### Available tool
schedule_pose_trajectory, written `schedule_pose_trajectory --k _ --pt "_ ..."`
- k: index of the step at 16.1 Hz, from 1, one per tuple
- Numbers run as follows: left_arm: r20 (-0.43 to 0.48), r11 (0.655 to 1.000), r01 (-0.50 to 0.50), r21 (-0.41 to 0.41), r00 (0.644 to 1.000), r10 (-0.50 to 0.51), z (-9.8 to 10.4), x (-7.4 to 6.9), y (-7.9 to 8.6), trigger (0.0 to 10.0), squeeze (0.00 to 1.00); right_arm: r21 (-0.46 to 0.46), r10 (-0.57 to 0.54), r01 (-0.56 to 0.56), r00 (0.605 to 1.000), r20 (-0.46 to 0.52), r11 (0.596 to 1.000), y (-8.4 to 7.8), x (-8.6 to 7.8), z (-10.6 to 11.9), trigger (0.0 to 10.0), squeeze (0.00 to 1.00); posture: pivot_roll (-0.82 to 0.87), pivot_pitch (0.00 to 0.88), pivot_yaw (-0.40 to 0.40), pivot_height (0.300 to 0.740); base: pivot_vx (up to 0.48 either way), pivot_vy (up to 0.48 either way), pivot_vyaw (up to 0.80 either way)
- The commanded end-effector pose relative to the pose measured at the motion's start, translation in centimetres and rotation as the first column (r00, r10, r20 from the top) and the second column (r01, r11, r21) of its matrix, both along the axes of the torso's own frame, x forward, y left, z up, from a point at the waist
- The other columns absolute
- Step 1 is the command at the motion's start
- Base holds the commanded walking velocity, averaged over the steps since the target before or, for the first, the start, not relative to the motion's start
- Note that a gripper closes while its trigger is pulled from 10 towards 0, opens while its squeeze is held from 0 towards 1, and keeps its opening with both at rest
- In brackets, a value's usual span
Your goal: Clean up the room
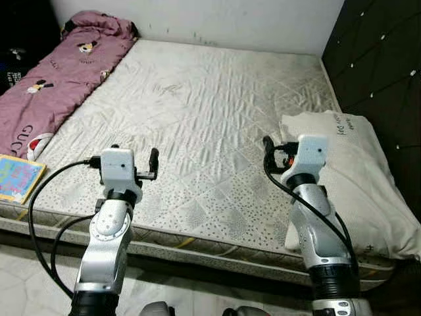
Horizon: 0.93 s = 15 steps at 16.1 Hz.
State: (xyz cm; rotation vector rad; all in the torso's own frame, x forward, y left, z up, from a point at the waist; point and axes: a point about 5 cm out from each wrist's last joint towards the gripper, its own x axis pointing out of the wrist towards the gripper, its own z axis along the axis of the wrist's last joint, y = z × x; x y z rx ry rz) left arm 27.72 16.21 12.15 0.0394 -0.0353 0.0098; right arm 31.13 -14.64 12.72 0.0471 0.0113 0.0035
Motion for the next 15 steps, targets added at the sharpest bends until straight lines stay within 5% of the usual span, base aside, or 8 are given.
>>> schedule_pose_trajectory --k 1,4,15 --pt "0.031 1.0 -0.016 -0.012 0.999 0.016 0.8 -0.1 0.3 10.0 0.0 0.022 0.004 -0.003 1.0 -0.004 1.0 0.2 -0.1 0.2 10.0 0.0 0.02 0.0 0.011 0.74 0.0 0.0 -0.8" --pt "0.029 1.0 0.0 0.001 1.0 0.0 0.8 0.0 0.0 10.0 0.0 0.034 0.018 -0.019 1.0 0.02 0.999 0.8 0.0 0.7 10.0 0.0 0.01 0.0 0.009 0.74 0.0 0.0 -0.8" --pt "0.012 0.999 0.015 -0.049 1.0 -0.014 0.9 0.2 -0.3 10.0 0.0 0.035 0.048 -0.048 0.999 -0.013 0.998 1.0 -0.4 0.3 10.0 0.0 0.0 0.0 -0.003 0.74 0.0 0.101 -0.07"
